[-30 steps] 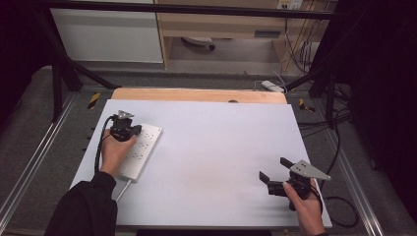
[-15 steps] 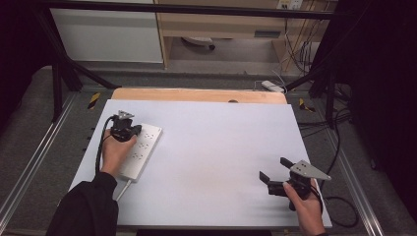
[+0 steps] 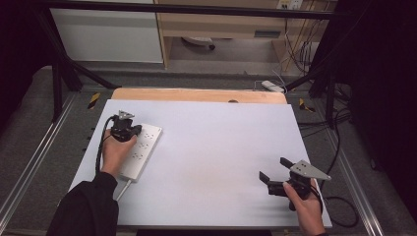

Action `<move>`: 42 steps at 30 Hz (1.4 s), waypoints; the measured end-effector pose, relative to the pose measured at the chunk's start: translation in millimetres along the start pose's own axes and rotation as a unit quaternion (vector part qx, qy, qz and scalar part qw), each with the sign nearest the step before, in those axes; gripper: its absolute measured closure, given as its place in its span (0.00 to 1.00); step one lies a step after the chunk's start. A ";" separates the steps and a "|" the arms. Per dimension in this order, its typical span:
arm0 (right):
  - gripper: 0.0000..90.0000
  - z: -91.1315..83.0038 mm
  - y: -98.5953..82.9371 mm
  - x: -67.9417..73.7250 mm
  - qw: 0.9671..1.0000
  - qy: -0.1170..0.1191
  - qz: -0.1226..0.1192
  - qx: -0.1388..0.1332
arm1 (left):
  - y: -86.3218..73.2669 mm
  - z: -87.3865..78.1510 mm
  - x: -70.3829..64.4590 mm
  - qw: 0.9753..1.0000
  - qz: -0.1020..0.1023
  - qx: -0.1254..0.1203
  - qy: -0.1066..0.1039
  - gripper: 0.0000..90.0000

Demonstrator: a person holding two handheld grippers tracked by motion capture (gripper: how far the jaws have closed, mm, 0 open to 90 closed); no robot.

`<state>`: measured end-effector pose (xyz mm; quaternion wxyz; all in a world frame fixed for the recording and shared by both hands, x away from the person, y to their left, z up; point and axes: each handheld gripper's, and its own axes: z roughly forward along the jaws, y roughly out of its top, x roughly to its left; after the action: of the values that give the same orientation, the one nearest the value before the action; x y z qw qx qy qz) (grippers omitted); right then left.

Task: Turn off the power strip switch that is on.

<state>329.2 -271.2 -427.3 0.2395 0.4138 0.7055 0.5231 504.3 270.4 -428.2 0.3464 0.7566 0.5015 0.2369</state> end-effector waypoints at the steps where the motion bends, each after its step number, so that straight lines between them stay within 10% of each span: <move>1: 0.02 0.0 -0.1 0.2 1.000 0.000 0.001 0.001 | -0.1 0.1 0.3 1.000 -0.001 -0.001 -0.001 1.00; 42: 0.02 0.7 -0.1 -0.2 1.000 0.000 0.001 0.000 | -2.5 1.0 -4.0 1.000 -0.001 -0.007 -0.006 1.00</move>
<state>329.8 -271.0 -427.7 0.2391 0.4145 0.7048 0.5236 502.0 267.0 -430.7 0.3546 0.7549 0.4989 0.2354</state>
